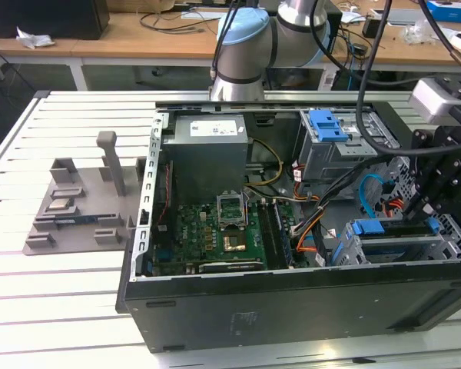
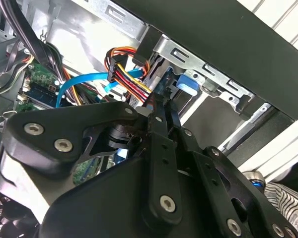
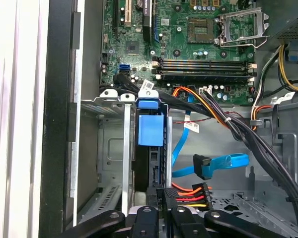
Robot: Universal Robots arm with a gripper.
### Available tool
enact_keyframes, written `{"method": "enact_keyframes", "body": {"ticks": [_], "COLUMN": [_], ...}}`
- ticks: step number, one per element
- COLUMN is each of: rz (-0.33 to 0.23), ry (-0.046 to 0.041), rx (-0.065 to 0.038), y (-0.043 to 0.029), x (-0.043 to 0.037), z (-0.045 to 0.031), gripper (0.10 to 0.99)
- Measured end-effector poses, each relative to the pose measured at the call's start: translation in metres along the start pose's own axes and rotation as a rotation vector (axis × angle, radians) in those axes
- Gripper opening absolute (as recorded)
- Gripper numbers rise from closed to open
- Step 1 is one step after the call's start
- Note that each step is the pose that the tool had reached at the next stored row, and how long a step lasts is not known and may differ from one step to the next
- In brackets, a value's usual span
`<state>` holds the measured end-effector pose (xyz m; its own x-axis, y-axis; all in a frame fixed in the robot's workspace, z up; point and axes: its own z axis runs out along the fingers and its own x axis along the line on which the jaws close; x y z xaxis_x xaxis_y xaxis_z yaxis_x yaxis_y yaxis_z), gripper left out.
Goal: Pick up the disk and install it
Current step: 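Insert the first disk wire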
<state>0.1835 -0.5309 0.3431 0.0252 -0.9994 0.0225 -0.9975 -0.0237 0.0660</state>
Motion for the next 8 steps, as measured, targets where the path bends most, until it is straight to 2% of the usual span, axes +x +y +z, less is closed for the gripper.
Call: {"method": "enact_keyframes", "body": {"ticks": [2,6,8], "rz": [0.000,-0.001,-0.001], "ry": [-0.0010,-0.0122,-0.0149], "rx": [0.000,0.000,0.000], "y": [0.0000,0.0000,0.0000], "x": [0.0007,0.0007,0.0007], "z": [0.0000,0.0008,0.0011], "gripper": [0.165,0.165,0.165]}}
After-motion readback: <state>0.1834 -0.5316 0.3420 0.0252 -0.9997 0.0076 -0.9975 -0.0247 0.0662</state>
